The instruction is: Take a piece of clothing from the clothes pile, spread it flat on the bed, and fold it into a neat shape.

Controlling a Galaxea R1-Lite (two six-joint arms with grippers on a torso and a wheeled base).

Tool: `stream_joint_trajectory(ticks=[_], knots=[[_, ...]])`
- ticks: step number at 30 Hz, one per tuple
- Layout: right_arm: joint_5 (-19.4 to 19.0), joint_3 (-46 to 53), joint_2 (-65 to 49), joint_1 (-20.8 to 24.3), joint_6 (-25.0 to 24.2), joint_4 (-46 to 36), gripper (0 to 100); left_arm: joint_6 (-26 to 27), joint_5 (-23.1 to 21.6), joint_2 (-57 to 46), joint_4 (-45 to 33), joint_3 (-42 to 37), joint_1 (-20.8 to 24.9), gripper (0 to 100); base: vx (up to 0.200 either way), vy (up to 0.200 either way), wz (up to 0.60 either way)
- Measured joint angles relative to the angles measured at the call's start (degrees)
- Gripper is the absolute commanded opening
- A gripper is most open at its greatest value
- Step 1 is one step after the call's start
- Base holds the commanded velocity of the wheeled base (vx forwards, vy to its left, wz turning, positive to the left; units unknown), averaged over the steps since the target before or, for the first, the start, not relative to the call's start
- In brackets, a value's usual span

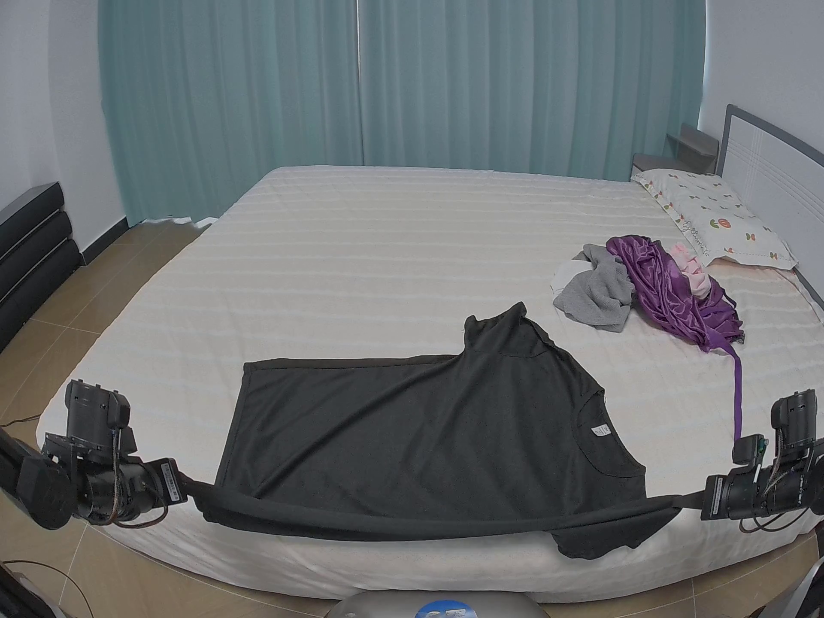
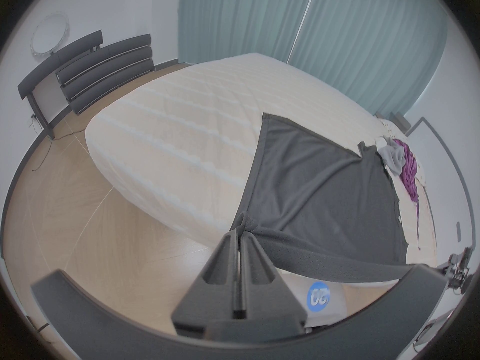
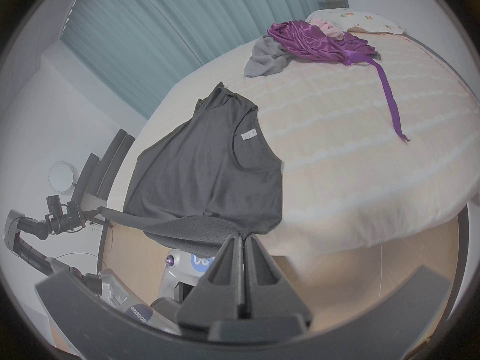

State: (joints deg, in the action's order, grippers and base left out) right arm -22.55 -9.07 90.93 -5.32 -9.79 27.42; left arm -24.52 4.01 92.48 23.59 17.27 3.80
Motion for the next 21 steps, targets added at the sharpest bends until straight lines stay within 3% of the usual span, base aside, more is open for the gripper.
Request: stream_joint_trajectory(ticks=[12,21], knots=[[-0.05,-6.08,2.45,0.44,-0.04,0.0,0,-2.02,0.5,1.99,-0.3,6.27,0.02,0,0.0,0.0,0.0],[-0.02,-4.9,2.58,0.74,0.54,-0.1,0,-1.73,2.61,1.26,-0.57,7.42,0.18,0,0.0,0.0,0.0]])
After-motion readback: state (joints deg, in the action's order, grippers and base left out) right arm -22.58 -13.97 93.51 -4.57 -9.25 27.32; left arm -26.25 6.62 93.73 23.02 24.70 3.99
